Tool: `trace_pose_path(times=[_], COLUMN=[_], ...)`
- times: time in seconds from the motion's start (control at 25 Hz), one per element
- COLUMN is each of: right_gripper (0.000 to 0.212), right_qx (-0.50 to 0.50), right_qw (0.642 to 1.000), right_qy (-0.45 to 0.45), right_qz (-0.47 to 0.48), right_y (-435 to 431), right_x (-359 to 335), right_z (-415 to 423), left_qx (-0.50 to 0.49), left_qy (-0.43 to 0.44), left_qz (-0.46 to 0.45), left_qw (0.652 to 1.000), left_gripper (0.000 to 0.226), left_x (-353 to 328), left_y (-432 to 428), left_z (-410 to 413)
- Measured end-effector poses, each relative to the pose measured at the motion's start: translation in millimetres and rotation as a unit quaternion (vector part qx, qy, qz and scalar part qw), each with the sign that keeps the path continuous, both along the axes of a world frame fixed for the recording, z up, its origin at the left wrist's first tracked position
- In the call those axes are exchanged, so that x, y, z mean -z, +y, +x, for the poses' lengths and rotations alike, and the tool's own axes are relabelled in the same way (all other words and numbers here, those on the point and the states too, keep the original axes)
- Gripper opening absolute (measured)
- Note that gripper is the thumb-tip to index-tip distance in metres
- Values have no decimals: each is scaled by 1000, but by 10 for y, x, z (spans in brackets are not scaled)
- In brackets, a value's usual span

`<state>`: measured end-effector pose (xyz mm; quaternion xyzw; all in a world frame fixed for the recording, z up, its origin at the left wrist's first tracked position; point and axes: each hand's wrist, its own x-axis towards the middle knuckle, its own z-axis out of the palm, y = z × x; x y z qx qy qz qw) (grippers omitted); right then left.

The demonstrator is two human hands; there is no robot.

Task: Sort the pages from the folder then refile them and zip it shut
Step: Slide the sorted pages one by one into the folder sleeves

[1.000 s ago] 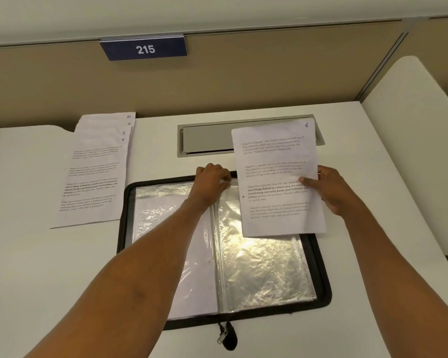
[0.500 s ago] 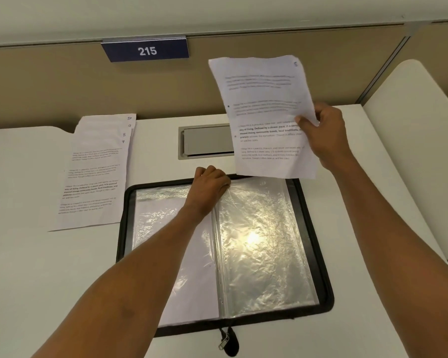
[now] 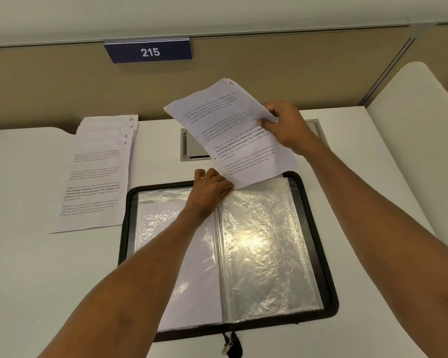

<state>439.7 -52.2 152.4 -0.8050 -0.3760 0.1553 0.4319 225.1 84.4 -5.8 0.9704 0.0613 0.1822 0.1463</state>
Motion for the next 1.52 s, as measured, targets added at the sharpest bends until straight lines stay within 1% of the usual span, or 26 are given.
trace_pose_path(times=[0.16, 0.28, 0.4, 0.48, 0.64, 0.72, 0.84, 1.0, 1.08, 1.24, 1.4, 1.52], right_gripper=[18, 25, 26, 24, 24, 23, 24, 27, 28, 30, 31, 32], right_qx=[-30, -22, -29, -23, 18, 42, 58, 82, 93, 109, 126, 131], right_qw=[998, 996, 994, 994, 989, 984, 979, 974, 971, 961, 955, 950], right_qy=[42, 73, 68, 78, 135, 167, 193, 209, 218, 252, 266, 273], right_qz=[-23, -45, -79, -80, -62, -47, -25, -30, -38, -29, -31, -73], right_y=[165, 256, 310, 297, 202, 163, 125, 118, 129, 155, 137, 54], right_x=[62, 187, 402, 545, 754, 817, 836, 836, 854, 864, 906, 857], right_z=[29, 55, 28, -22, -69, -75, -94, -71, -54, -70, -98, -75], left_qx=[-1, -14, -30, -29, -2, 9, 13, -34, -53, -61, -86, -91], left_qy=[-2, 6, 18, 34, 74, 85, 90, 96, 98, 83, 30, 18], left_qz=[-11, -21, -31, -46, -82, -109, -162, -239, -262, -286, -358, -369], left_qw=[1000, 1000, 999, 998, 994, 990, 983, 966, 958, 953, 929, 925], left_gripper=[11, 11, 13, 15, 25, 26, 21, 18, 17, 14, 21, 23], left_x=[-18, -16, 5, 16, -42, -96, -159, -187, -199, -216, -207, -192], left_y=[17, 16, -3, -41, -281, -469, -728, -927, -992, -1011, -981, -964], left_z=[42, 89, 134, 177, 340, 448, 592, 708, 733, 767, 811, 832])
